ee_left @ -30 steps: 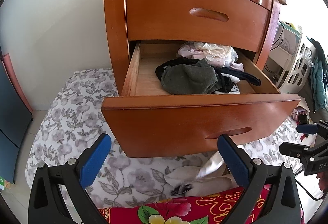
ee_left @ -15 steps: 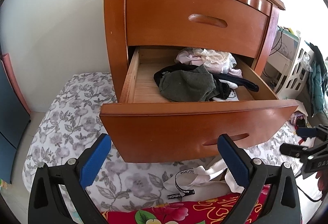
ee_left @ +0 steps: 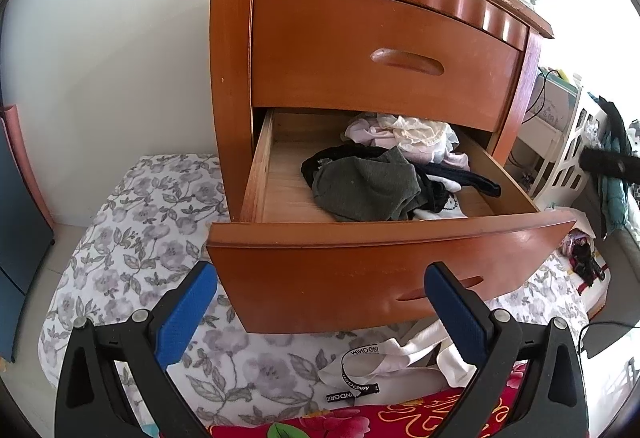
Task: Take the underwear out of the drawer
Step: 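Move the right gripper back into the drawer toward the dark green cloth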
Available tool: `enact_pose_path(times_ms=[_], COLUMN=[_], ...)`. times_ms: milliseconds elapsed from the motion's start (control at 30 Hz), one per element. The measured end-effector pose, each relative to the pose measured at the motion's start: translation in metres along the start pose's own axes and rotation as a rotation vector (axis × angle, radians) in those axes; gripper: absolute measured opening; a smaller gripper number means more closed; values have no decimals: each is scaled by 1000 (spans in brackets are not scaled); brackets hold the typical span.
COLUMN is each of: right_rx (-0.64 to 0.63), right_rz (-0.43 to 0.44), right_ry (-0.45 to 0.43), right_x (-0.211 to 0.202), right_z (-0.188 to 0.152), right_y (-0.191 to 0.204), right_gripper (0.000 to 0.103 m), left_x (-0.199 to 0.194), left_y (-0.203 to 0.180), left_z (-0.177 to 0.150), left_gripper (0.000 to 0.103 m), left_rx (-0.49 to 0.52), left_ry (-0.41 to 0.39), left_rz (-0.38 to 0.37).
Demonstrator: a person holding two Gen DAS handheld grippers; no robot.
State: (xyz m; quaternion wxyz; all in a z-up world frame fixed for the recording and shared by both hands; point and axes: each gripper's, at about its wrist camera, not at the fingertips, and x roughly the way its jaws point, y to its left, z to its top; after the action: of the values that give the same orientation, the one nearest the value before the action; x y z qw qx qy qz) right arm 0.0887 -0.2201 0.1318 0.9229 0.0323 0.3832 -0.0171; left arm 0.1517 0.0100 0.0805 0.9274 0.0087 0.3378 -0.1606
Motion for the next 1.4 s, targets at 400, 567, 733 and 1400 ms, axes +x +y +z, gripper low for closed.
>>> enact_pose_path(times_ms=[400,567,733,1400], right_rx=[-57,-81,-94,-196], right_rz=[34,42,42,166], right_ry=[69,146,217,494], right_x=[59,89,117,209], right_z=[35,44,52,41], right_y=[24,30,32,90], right_gripper=[103,103,103,90], left_x=[1,-2,-3,6], left_y=[13,19,22,22], left_z=[3,3,3,4], left_gripper=[103,103,103,103], left_rx=[-26,-41,-47,-36], left_ry=[-20,-30,-33,-16], left_rz=[-9,-7,-7,-7])
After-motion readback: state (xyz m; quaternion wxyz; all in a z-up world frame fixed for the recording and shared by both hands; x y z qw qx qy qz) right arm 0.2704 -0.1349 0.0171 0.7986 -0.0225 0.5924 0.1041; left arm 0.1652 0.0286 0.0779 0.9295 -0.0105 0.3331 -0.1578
